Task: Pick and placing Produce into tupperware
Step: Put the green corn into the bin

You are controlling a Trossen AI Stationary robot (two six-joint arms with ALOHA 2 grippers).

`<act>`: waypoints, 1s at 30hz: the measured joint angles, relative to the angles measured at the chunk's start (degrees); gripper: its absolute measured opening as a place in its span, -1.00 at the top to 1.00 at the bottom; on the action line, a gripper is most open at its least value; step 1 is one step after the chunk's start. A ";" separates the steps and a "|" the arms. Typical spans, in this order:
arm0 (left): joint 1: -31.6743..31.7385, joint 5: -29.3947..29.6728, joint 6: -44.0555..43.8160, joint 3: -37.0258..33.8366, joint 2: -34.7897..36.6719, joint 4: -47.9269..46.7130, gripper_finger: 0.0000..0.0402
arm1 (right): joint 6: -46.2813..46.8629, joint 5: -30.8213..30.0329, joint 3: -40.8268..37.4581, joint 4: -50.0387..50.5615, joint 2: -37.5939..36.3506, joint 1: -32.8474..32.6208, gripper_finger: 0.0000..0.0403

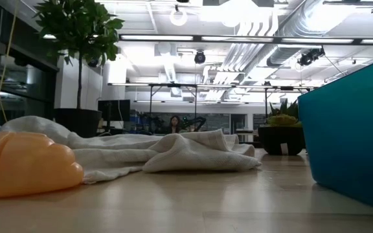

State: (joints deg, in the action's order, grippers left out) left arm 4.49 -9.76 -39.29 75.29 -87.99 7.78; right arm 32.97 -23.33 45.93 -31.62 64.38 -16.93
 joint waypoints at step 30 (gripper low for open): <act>0.00 -0.10 -0.04 0.07 -0.11 1.89 0.03 | -1.98 3.67 0.04 -6.13 2.37 1.33 -0.51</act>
State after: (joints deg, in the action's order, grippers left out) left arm 4.49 -9.86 -39.33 75.35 -88.09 9.67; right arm 30.99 -19.66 45.98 -37.74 66.75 -15.59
